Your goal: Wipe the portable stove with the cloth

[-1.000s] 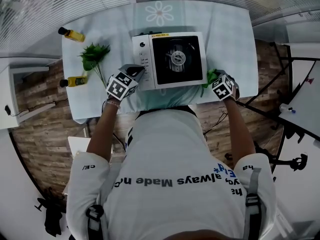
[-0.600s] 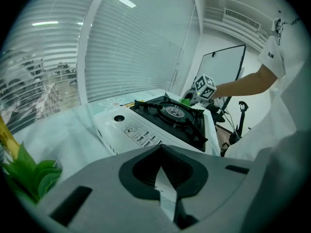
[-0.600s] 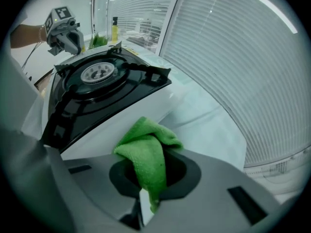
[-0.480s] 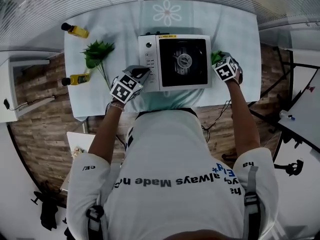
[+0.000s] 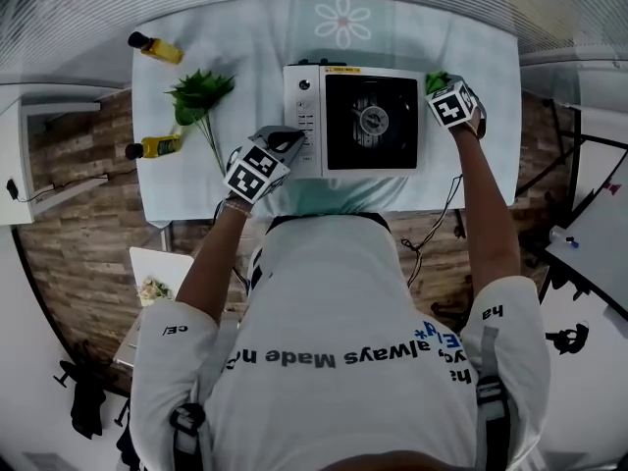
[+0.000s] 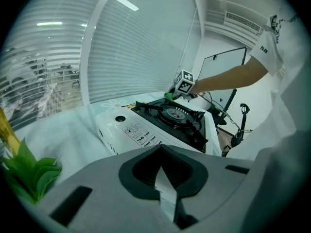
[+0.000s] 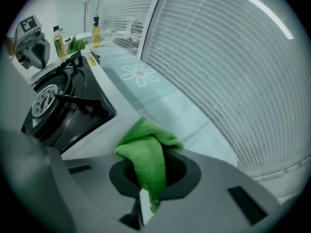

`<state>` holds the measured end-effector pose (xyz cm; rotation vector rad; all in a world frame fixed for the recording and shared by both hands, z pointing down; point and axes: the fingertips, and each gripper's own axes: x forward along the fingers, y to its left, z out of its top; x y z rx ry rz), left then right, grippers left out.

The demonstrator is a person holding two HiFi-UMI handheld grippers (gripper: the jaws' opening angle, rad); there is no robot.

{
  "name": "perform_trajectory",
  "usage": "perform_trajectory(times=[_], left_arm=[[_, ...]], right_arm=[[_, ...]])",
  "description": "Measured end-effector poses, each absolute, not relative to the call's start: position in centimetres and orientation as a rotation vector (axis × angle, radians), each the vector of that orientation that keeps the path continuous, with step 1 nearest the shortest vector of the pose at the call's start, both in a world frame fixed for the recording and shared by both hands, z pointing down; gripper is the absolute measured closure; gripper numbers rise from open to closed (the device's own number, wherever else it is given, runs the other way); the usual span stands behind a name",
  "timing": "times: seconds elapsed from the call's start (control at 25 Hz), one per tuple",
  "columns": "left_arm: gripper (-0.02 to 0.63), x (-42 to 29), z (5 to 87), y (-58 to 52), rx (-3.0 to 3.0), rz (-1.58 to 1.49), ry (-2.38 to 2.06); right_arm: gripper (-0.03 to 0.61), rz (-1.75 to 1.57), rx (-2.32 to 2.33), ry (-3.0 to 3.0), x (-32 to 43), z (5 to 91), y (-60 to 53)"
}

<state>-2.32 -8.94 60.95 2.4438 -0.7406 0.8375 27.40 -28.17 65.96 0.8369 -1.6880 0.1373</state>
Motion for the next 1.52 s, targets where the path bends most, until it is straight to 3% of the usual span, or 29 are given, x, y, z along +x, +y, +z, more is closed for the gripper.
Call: perform_trajectory(times=[0.96,1.52], left_arm=[[0.601,-4.2,60.4,-4.5,2.382,0.786,-0.9],[0.6,-4.0,61.2,-3.2,2.331,0.732,-0.921]], right_arm=[[0.555,-0.077,0.222,-1.689,20.8,66.1,-32.7],[0.555,-0.141,-0.004,-1.818,7.8,66.6,-30.1]])
